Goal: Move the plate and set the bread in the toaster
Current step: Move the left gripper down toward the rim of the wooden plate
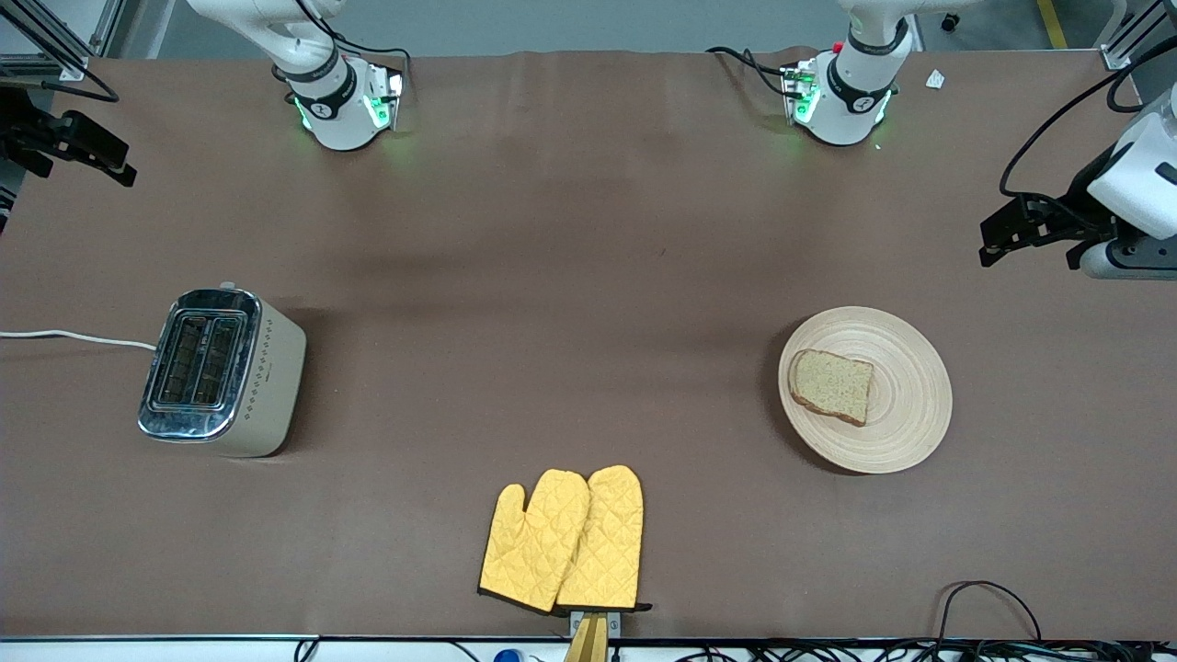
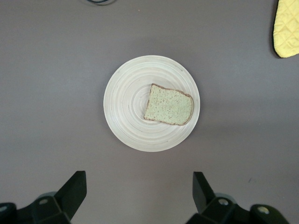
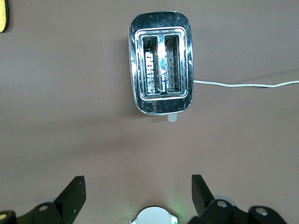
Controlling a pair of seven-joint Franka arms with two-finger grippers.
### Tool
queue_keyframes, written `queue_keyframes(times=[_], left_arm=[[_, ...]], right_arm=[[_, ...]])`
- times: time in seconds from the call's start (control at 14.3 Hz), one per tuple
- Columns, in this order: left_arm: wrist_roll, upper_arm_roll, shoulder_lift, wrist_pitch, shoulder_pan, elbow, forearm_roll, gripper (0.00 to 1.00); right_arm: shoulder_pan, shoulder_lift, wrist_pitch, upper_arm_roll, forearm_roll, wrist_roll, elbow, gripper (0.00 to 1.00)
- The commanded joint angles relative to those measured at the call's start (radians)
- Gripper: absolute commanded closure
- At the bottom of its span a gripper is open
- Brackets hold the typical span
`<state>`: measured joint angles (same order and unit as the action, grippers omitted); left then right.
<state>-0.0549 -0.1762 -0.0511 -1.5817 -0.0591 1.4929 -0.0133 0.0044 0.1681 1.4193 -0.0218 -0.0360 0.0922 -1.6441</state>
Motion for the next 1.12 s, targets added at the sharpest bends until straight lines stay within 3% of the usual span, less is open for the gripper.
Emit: queue_keyframes(times=[0.0,0.28,0.56,0.77,1.05], left_arm=[[0.000,0.000,-0.021,0.031,-0.005,-0.040,0.003,0.00],[0.006,0.000,-0.030,0.029,-0.011,-0.045,-0.005,0.00],[0.007,0.000,-0.067,0.088,-0.068,-0.030,0.076,0.00],[0.087,0.000,-0.134,0.089,-0.201,-0.011,0.212,0.00],[0.280,0.000,-0.346,0.078,-0.387,-0.017,0.363,0.00]], right_arm=[[0.003,0.005,0.007,0.002,0.007,0.017,-0.003,0.00],[0.005,0.005,0.007,0.003,0.007,0.017,-0.003,0.00],[0.005,0.005,0.012,0.003,0.007,0.017,-0.003,0.00],[0.005,0.005,0.012,0.003,0.007,0.017,-0.003,0.00],[0.006,0.005,0.013,0.003,0.007,0.017,-0.002,0.00]])
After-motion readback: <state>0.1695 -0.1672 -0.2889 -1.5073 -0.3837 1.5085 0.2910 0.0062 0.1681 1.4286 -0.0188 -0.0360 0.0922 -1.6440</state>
